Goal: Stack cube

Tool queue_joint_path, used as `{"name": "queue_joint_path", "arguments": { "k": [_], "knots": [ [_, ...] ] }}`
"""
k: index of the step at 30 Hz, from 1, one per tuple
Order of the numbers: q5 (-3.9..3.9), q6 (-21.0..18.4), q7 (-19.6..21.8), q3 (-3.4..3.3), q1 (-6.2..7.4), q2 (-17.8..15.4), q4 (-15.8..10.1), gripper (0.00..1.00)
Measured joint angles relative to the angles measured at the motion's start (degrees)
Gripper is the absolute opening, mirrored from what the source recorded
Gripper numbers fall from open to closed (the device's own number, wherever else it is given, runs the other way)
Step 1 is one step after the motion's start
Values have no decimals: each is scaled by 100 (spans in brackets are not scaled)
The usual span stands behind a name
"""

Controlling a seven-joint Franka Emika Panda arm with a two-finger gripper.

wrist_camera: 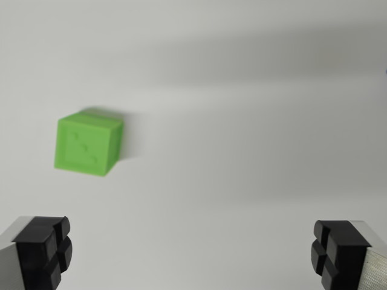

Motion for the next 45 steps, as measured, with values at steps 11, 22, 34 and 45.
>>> {"name": "queue_joint_path", "arguments": {
  "k": [11, 22, 34, 45],
  "knots": [
    [-16, 313, 439, 6, 220, 231, -135, 100],
    [-26, 648, 932, 9, 474, 544, -215, 100],
    [-29, 1001, 1480, 8, 760, 947, -230, 100],
    [-29, 1318, 2015, 7, 1044, 1407, -151, 100]
  ]
}}
